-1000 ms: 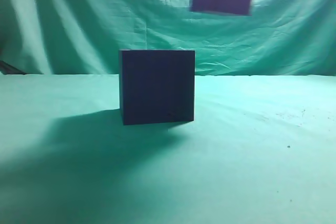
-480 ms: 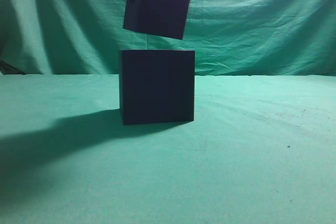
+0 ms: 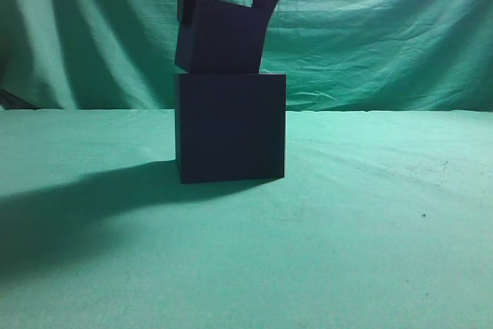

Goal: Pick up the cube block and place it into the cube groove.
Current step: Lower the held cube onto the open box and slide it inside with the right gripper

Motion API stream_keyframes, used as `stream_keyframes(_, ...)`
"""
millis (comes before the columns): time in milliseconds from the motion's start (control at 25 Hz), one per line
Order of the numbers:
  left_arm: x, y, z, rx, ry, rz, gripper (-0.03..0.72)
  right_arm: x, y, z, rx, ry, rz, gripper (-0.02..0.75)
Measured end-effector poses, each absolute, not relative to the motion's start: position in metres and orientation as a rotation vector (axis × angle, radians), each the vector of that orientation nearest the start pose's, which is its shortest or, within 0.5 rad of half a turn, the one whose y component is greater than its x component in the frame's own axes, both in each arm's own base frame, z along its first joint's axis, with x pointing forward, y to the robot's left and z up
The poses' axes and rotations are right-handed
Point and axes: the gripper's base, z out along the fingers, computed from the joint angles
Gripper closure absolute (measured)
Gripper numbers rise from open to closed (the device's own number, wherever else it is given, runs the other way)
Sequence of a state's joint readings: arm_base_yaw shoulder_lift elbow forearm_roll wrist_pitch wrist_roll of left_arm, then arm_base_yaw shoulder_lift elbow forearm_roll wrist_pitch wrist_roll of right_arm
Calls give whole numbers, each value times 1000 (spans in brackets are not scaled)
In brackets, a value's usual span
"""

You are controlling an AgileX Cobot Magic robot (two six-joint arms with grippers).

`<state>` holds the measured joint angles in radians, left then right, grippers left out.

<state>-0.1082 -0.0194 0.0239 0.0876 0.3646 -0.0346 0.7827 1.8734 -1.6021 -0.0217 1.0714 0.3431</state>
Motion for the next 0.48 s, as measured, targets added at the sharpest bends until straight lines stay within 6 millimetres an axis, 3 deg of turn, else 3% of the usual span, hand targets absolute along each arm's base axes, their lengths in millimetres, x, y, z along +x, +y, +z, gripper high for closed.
stream_keyframes(480,52,-3,173,122,1847,-14,688,283,275,261,-633,2861,91,322)
